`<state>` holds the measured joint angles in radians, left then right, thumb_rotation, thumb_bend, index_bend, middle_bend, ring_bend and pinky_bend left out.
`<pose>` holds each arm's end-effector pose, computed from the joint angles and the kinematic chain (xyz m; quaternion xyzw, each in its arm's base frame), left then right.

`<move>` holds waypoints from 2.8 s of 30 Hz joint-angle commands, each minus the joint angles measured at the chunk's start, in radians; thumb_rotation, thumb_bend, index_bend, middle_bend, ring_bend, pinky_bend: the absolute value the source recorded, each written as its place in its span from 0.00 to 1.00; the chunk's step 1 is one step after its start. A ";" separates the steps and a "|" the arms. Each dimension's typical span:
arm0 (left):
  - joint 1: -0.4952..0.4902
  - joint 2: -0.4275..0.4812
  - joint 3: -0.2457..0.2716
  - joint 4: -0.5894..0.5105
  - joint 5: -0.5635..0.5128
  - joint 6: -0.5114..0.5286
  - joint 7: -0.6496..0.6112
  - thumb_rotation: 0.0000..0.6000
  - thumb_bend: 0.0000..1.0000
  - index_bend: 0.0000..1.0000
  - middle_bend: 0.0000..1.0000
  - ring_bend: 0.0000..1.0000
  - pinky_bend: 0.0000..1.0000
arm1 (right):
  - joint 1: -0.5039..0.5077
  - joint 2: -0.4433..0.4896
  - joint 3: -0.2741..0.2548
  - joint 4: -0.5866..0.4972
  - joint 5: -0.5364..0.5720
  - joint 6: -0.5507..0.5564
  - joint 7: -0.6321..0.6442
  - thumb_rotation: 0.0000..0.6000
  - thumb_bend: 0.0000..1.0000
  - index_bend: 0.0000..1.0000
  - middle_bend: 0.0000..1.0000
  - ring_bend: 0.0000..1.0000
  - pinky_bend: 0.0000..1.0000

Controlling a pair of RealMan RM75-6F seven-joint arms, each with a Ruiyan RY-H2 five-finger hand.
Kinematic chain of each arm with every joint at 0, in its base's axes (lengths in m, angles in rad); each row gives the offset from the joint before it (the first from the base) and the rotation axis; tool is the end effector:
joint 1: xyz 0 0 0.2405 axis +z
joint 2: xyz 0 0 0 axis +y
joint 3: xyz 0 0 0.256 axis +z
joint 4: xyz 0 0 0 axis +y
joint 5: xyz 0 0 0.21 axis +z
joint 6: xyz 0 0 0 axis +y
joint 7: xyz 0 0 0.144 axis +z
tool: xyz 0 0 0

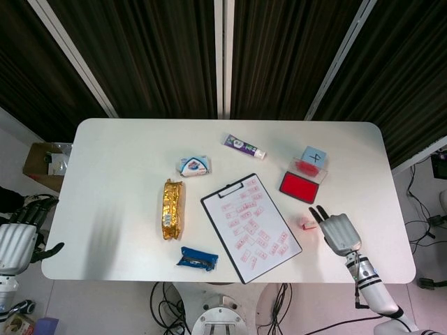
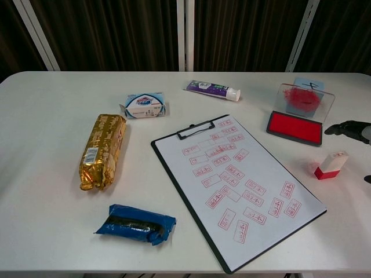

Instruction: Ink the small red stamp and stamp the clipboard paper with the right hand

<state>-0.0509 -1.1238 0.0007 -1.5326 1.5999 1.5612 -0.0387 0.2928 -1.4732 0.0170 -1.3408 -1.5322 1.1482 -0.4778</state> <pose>-0.3180 0.1602 0.1621 -0.6183 -0.3592 -0.3936 0.5777 -0.2921 -0.2297 0.0146 0.7851 -0.2538 0.2350 0.5138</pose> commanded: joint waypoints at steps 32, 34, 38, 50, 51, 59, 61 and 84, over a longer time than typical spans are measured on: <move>-0.008 -0.006 -0.002 0.024 -0.012 -0.017 -0.024 1.00 0.00 0.16 0.17 0.16 0.25 | 0.034 -0.182 -0.002 0.230 -0.008 0.060 0.126 1.00 0.26 0.45 0.43 0.72 1.00; -0.008 -0.006 -0.002 0.025 -0.012 -0.017 -0.024 1.00 0.00 0.16 0.17 0.16 0.25 | 0.035 -0.184 -0.004 0.234 -0.006 0.058 0.128 1.00 0.27 0.46 0.44 0.72 1.00; -0.007 -0.006 -0.002 0.026 -0.013 -0.017 -0.026 1.00 0.00 0.16 0.17 0.16 0.25 | 0.037 -0.190 -0.009 0.241 -0.006 0.055 0.129 1.00 0.30 0.48 0.45 0.72 1.00; -0.004 -0.006 0.000 0.030 -0.013 -0.012 -0.032 1.00 0.00 0.16 0.17 0.16 0.25 | 0.036 -0.214 -0.012 0.274 -0.013 0.080 0.143 1.00 0.34 0.58 0.53 0.72 1.00; -0.003 -0.006 0.000 0.030 -0.013 -0.012 -0.032 1.00 0.00 0.16 0.17 0.16 0.25 | 0.036 -0.216 -0.011 0.277 -0.014 0.084 0.144 1.00 0.35 0.59 0.54 0.72 1.00; -0.002 -0.005 0.002 0.031 -0.012 -0.012 -0.033 1.00 0.00 0.16 0.16 0.16 0.25 | 0.046 -0.211 0.016 0.282 -0.018 0.119 0.188 1.00 0.37 0.67 0.60 0.74 1.00; -0.003 -0.004 0.001 0.031 -0.012 -0.012 -0.034 1.00 0.00 0.16 0.17 0.16 0.25 | 0.058 -0.192 0.042 0.250 0.000 0.115 0.210 1.00 0.38 0.70 0.62 0.75 1.00; -0.005 0.000 0.004 0.036 -0.015 -0.023 -0.044 1.00 0.00 0.16 0.17 0.16 0.25 | 0.295 -0.190 0.239 0.192 0.439 -0.201 -0.187 1.00 0.42 0.84 0.73 0.76 1.00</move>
<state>-0.0560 -1.1239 0.0049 -1.4963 1.5845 1.5377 -0.0827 0.5724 -1.6482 0.2518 -1.1652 -1.1135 0.9604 -0.6451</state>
